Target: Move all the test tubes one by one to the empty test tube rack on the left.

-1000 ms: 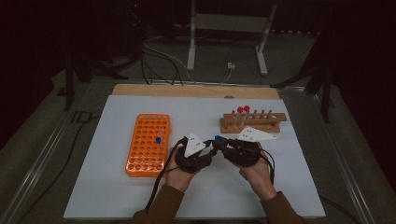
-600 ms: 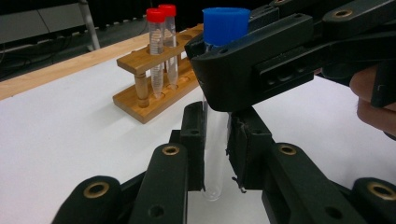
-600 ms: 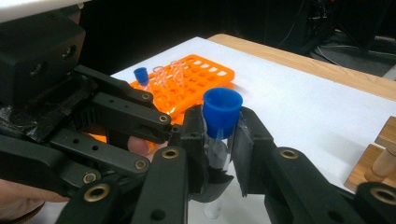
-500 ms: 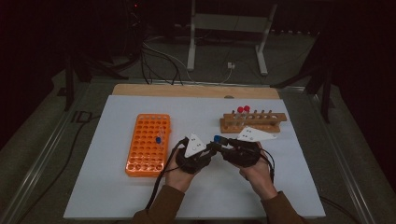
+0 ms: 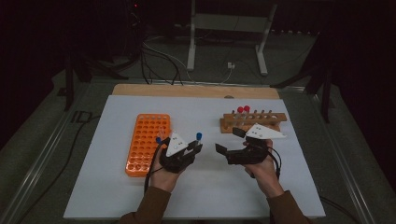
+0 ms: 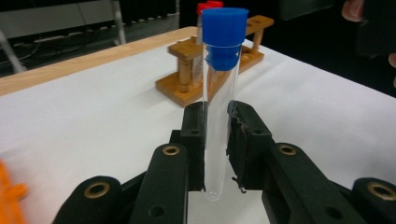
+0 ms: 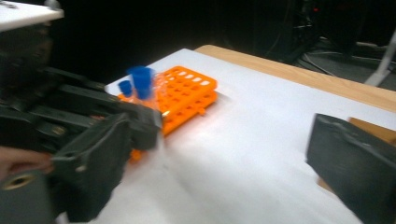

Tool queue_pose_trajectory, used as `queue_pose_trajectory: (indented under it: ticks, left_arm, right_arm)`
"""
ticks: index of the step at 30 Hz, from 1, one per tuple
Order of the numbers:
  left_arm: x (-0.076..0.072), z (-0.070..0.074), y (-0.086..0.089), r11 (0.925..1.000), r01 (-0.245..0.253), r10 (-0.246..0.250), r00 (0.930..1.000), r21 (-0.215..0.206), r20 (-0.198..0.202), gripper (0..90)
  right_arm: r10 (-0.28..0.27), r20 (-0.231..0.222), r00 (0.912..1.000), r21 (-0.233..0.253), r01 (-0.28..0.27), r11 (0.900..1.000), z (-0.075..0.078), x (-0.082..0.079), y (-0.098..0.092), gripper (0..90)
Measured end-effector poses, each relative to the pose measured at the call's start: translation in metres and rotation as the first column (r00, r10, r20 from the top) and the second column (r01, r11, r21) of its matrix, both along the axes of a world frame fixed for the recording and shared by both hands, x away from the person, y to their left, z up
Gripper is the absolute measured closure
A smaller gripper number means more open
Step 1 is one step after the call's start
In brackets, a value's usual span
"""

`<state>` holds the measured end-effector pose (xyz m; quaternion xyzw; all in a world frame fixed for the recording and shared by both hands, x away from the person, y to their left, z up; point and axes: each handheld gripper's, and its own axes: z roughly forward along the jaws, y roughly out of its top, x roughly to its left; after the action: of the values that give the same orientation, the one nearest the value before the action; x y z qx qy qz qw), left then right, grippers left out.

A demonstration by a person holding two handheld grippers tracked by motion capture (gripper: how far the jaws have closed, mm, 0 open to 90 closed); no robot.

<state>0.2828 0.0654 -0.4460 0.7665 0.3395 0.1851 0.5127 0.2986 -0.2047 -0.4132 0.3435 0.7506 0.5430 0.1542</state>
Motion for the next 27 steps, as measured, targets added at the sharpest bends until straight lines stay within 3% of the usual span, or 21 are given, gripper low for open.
queue_pose_trajectory:
  ticks: [12, 19, 27]
  left_arm:
    - [-0.009, -0.003, 0.045, 0.9977, -0.063, 0.063, 0.9979, -0.023, 0.009, 77.2]
    - [-0.011, -0.007, 0.063, 0.995, -0.096, 0.096, 0.9953, -0.028, 0.007, 77.2]
    - [-0.013, -0.015, 0.082, 0.9909, -0.135, 0.135, 0.9909, -0.002, -0.008, 77.2]
  right_arm:
    - [-0.092, -0.005, 0.9958, 0.024, 0.092, 0.995, -0.004, 0.0, -0.024, 0.0]
    - [-0.113, 0.012, 0.9935, 0.02, 0.113, 0.993, -0.004, -0.003, -0.027, 0.0]
    - [-0.11, 0.002, 0.994, 0.016, 0.11, 0.994, -0.006, -0.003, -0.029, 0.0]
